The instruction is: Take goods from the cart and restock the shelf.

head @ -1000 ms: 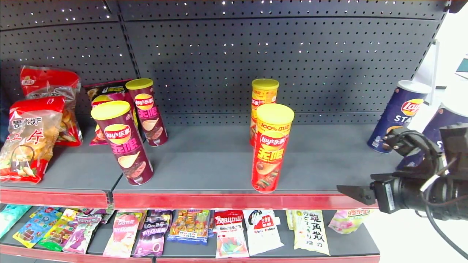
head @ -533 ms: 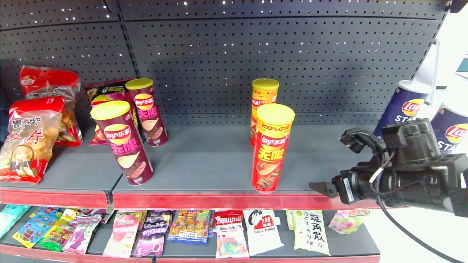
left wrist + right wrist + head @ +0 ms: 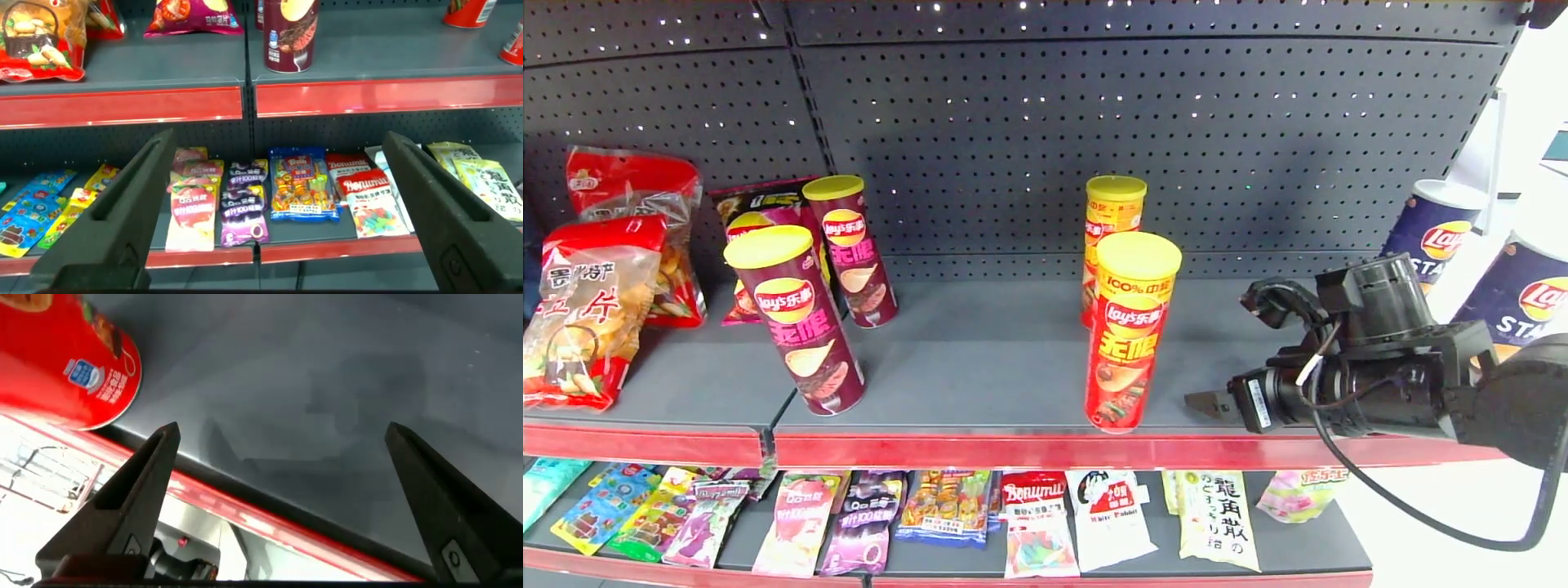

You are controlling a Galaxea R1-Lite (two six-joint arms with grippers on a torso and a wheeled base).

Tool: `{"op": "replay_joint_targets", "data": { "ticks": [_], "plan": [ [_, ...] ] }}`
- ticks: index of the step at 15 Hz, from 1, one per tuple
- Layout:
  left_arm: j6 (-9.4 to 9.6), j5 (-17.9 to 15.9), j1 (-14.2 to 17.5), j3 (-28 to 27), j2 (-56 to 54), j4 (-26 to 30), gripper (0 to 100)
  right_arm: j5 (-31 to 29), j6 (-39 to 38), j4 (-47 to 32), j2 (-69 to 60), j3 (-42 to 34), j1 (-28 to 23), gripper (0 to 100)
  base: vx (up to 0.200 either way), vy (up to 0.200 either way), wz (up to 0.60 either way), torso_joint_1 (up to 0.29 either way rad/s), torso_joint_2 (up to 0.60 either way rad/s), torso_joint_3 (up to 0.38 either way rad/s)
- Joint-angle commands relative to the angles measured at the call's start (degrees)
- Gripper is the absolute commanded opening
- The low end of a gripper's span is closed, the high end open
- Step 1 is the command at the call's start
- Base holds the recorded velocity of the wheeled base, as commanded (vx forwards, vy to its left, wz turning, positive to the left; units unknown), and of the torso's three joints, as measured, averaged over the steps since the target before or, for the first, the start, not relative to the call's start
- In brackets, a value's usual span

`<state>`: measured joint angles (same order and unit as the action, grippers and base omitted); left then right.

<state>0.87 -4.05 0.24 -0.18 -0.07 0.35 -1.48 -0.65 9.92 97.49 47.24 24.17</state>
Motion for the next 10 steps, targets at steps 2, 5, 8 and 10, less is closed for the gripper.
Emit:
{"op": "replay_joint_targets", "data": {
  "ticks": [2,5,8,10],
  "plan": [
    [0.01,0.00,0.02,0.01,0.07,0.00,100,-0.02,-0.06,0.18,2.71,0.75,1.40,100,0.000,0.000,0.00,0.000,0.00,0.000],
    [0.01,0.00,-0.07,0.01,0.07,0.00,100,-0.81,-0.06,0.27,4.82,3.03,2.72,100,0.000,0.000,0.00,0.000,0.00,0.000],
    [0.01,0.00,0.02,0.01,0.07,0.00,100,-1.07,-0.14,0.27,6.22,3.65,3.78,100,0.000,0.000,0.00,0.000,0.00,0.000],
    [0.01,0.00,0.02,0.01,0.07,0.00,100,-1.07,-0.14,0.27,6.66,4.09,4.39,100,0.000,0.000,0.00,0.000,0.00,0.000]
  ]
}}
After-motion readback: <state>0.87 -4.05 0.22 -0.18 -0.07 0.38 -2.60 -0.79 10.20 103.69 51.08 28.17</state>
